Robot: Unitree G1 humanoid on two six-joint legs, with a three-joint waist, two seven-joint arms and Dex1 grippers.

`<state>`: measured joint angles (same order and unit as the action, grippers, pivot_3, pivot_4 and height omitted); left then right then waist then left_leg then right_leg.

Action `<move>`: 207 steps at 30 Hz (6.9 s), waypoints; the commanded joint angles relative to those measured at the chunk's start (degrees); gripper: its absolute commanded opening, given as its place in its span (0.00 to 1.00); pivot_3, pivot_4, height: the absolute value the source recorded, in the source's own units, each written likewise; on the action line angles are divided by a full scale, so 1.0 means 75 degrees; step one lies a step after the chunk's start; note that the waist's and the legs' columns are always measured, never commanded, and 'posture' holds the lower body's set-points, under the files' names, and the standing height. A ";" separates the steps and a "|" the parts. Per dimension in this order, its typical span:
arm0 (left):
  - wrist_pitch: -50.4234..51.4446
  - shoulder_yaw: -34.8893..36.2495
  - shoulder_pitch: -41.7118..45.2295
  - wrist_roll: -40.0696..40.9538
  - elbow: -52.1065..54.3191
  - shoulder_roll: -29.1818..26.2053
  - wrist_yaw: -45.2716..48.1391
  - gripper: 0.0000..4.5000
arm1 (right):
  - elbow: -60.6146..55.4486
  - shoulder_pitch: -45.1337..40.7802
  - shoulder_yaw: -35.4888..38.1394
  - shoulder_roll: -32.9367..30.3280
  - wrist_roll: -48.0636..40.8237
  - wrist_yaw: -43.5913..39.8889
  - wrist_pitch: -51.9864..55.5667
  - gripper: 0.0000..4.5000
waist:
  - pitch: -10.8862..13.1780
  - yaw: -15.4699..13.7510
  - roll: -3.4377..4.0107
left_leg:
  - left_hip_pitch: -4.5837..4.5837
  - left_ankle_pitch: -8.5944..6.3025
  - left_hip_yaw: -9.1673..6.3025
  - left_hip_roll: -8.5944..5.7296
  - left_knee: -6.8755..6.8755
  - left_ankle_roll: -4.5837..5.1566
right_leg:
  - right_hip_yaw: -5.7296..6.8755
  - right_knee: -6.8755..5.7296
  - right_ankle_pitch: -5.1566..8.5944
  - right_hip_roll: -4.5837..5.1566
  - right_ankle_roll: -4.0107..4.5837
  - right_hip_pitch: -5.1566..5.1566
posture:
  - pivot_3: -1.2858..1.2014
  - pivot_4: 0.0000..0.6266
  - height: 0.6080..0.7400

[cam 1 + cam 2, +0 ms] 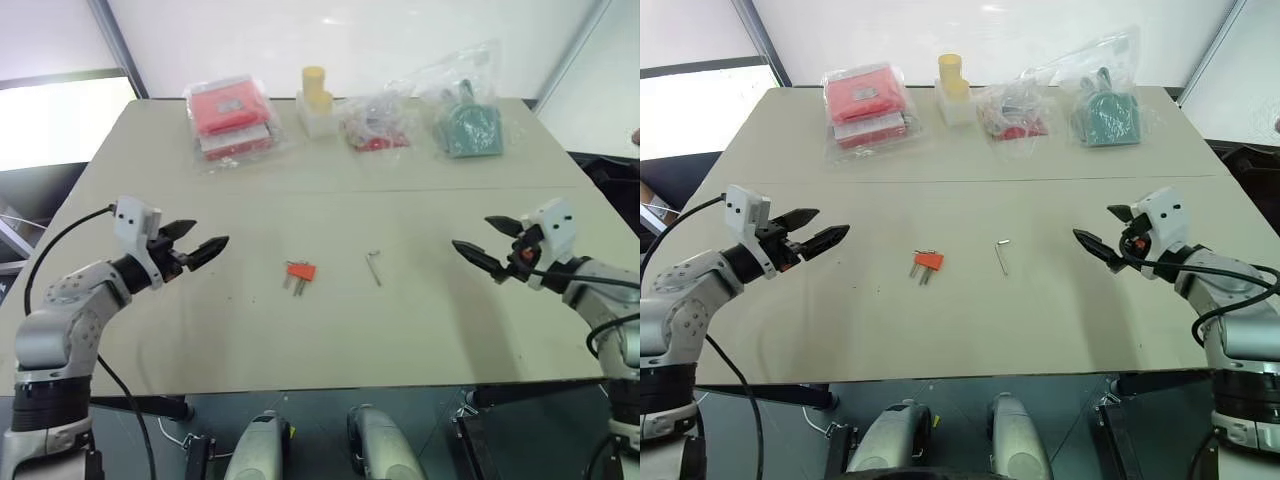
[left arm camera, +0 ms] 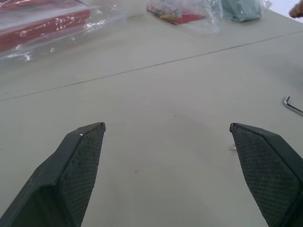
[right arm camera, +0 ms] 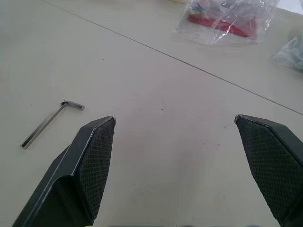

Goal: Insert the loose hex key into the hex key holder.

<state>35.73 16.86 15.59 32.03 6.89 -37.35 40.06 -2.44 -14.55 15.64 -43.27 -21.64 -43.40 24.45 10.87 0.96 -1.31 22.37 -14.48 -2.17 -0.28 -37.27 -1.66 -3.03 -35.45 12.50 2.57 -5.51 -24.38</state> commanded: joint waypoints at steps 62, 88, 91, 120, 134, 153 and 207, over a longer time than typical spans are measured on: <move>-0.0438 -0.1444 0.0918 -0.0207 0.0188 -0.1812 0.3708 0.98 | 0.3521 -0.3186 -0.4193 0.3355 0.1718 -0.1888 -0.2412 0.93 | 0.0008 0.0045 -0.0002 | 0.0003 0.0000 0.0011 0.0002 0.0006 0.0000 | -0.0006 -0.0020 -0.0016 -0.0008 -0.0026 -0.0025 | 0.52 0.24 0.99; -0.0590 -0.1461 0.0796 -0.0221 0.0263 -0.1538 0.3061 0.99 | 0.5265 -0.3528 -0.4233 0.3982 0.2533 -0.2002 -0.3339 0.22 | 0.0008 0.0210 -0.0002 | -0.0010 0.0000 0.0007 0.0000 0.0002 0.0000 | -0.0007 -0.0067 -0.0016 -0.0005 -0.0026 -0.0029 | 0.52 0.24 0.99; -0.0614 -0.1479 0.0841 -0.0247 0.0211 -0.1495 0.3051 0.99 | 0.5135 -0.3513 -0.4208 0.3974 0.2563 -0.1989 -0.3421 0.22 | 0.0008 0.0211 -0.0002 | -0.0012 0.0000 0.0008 0.0000 -0.0001 0.0000 | -0.0007 -0.0072 -0.0016 -0.0003 -0.0026 -0.0029 | 0.52 0.24 0.99; -0.0048 -0.2162 0.5298 -0.0112 -0.5212 0.0835 0.4908 0.99 | 0.2429 -0.4425 -0.4024 0.2073 0.5144 0.0725 -0.8214 0.22 | 0.0016 0.0233 -0.0009 | -0.0001 0.0001 0.0005 -0.0030 -0.0005 -0.0001 | -0.0007 -0.0087 -0.0016 -0.0005 -0.0027 -0.0044 | 0.52 0.24 0.99; -0.0496 -0.2074 0.5752 -0.0555 -0.5908 0.1263 0.5319 0.93 | 0.1876 -0.4210 -0.4062 0.2056 0.5042 0.0738 -0.7818 0.22 | 0.0016 0.0213 -0.0009 | 0.0003 0.0001 0.0004 -0.0033 -0.0008 -0.0001 | -0.0008 -0.0088 -0.0016 0.0000 -0.0027 -0.0045 | 0.52 0.24 0.99; -0.0500 -0.1890 0.5718 -0.0584 -0.5784 0.1426 0.5194 0.01 | 0.1646 -0.3991 -0.4233 0.2006 0.4982 0.0588 -0.7702 0.22 | 0.0016 0.0212 -0.0010 | 0.0004 0.0001 0.0003 -0.0033 -0.0010 -0.0001 | -0.0008 -0.0088 -0.0016 0.0000 -0.0028 -0.0044 | 0.52 0.24 0.99; -0.0876 -0.1325 0.2314 0.0046 0.0096 0.1783 0.0836 0.00 | 0.0325 -0.2779 -0.3536 0.3314 0.1099 0.2379 0.5531 0.99 | 0.0003 0.0234 -0.0023 | -0.0024 0.0001 0.0004 -0.0014 -0.0024 0.0000 | -0.0009 -0.0082 -0.0019 -0.0008 -0.0026 -0.0013 | 0.52 0.24 0.99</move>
<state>29.76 5.99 32.73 31.29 5.26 -24.04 46.89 -3.13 -35.94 -8.92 -19.05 -14.37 -26.08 66.07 10.89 2.72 -1.48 22.16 -14.47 -2.14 -0.38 -37.44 -1.66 -3.10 -36.07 12.36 2.51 -5.70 -24.45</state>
